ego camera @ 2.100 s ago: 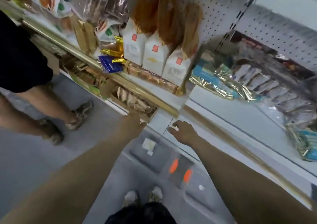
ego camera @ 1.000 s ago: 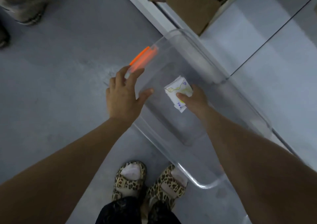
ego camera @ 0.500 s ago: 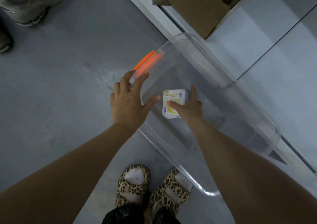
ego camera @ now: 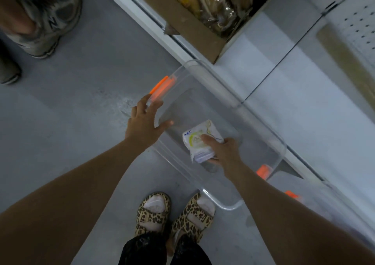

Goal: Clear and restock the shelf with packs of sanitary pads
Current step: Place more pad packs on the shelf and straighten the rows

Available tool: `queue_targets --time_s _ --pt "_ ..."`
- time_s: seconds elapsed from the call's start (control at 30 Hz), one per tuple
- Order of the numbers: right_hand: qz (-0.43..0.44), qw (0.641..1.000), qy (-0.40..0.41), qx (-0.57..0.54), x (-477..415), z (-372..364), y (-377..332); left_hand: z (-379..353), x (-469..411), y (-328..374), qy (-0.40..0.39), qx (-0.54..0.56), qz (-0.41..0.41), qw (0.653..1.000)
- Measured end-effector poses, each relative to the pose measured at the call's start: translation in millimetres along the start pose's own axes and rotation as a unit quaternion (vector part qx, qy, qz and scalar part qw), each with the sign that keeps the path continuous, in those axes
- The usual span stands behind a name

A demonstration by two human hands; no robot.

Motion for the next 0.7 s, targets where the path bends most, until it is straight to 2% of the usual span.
queue_targets --time_s 0.07,0.2,0.37,0.5,0.63,0.7 --pt "-0.009 1.0 -0.001 -0.018 32 10 -4 12 1 2 -0.045 0.01 0.011 0.999" --pt "0.037 0.999 0.03 -0.019 100 30 -24 47 19 25 -0.095 0.001 0.036 0.995" --pt "0.036 0.99 0.022 -0.134 193 50 -47 111 70 107 -0.151 0.113 0.069 0.98" --pt "0.066 0.971 0.034 -0.228 279 74 -77 177 117 194 -0.202 0.177 0.053 0.962" --pt "0.129 0.961 0.026 -0.244 374 111 -105 247 156 282 -0.244 0.259 -0.01 0.934" --pt "0.169 0.961 0.021 -0.217 421 136 -119 281 177 329 -0.269 0.267 -0.051 0.924"
Point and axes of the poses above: each hand's wrist, its own x-axis away from the middle knuckle, its own z-axis out of the back of the hand, y = z × x, the point moved 4 cm from there along -x, towards the middle knuckle, and after that the axes turned 4 degrees about -z, right-handed, at the moved point
